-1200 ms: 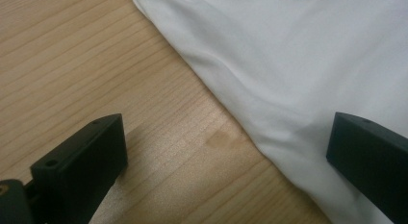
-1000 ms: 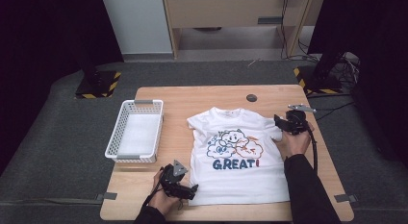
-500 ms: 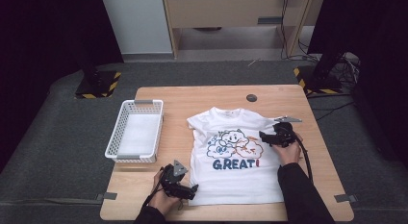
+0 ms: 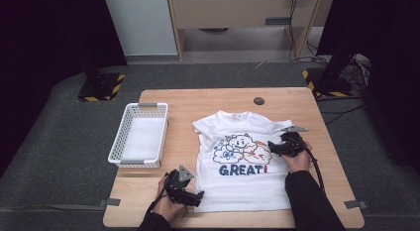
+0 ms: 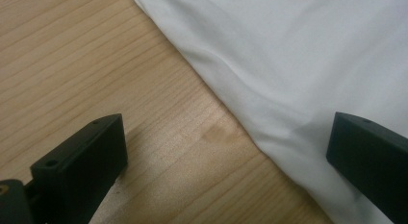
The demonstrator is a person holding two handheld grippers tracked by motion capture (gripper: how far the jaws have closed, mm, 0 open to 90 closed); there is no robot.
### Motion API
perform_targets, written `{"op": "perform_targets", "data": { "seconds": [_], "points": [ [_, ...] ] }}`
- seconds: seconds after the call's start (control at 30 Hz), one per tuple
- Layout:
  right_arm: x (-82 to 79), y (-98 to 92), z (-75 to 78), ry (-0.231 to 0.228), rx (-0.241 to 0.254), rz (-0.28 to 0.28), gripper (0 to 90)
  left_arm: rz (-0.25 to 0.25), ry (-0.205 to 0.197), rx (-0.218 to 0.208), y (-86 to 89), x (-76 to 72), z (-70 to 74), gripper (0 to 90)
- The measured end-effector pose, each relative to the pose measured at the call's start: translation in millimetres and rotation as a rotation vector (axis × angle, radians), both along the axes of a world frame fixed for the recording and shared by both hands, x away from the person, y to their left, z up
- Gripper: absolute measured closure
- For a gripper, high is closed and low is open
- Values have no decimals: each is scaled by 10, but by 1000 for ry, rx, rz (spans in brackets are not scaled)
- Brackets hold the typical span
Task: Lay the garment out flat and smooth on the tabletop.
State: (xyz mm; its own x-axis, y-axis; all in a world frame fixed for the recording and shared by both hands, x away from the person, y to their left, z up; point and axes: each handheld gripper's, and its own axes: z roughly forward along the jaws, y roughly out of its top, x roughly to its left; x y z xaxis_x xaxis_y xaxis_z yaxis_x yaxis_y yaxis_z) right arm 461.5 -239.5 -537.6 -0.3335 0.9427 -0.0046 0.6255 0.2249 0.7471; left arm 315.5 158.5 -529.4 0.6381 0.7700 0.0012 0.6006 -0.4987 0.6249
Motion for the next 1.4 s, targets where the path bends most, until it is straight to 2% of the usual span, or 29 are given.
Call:
{"op": "perform_targets", "data": {
  "seconds": [0.33,0.43,0.53,0.73,0.97,1.17,1.4],
  "points": [
    [-5,-48,-3,8,9,-11,115,0,2,2,1,-12,3,0],
    [0,-62,43,23,25,-28,70,-5,4,-1,0,-13,8,7],
    [-26,-70,144,3,61,-40,67,-6,7,-3,1,-16,16,20],
    [-166,27,321,-36,78,15,53,-13,-1,-12,0,-22,47,37],
    [-342,165,388,-42,94,88,42,8,-57,-58,36,-23,123,39],
    [-466,226,416,-44,112,100,36,38,-96,-99,65,5,177,39],
    [-600,262,423,-46,83,125,35,63,-106,-136,48,28,195,42]
  ]
}}
